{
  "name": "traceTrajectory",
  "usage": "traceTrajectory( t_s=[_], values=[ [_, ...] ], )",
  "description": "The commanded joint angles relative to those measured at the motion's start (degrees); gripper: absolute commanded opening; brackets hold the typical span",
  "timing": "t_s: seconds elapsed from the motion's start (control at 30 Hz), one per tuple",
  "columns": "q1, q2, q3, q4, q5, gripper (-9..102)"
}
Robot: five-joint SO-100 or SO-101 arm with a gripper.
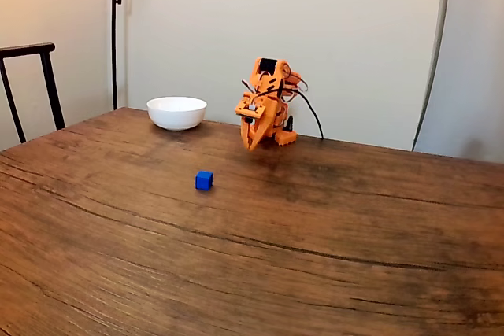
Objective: Grasp the cube and drop it in the bowl
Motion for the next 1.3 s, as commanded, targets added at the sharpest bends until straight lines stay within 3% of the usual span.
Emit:
traceTrajectory(
  t_s=[0.0, 0.8, 1.1, 1.27],
  values=[
    [0.00, -0.62, -0.26, 2.02, 0.44, 0],
    [0.09, -0.62, -0.26, 2.02, -0.09, 0],
    [-0.70, -0.53, -0.26, 0.00, -0.26, 0],
    [-0.53, -0.53, -0.26, -5.10, -0.26, 0]
  ],
)
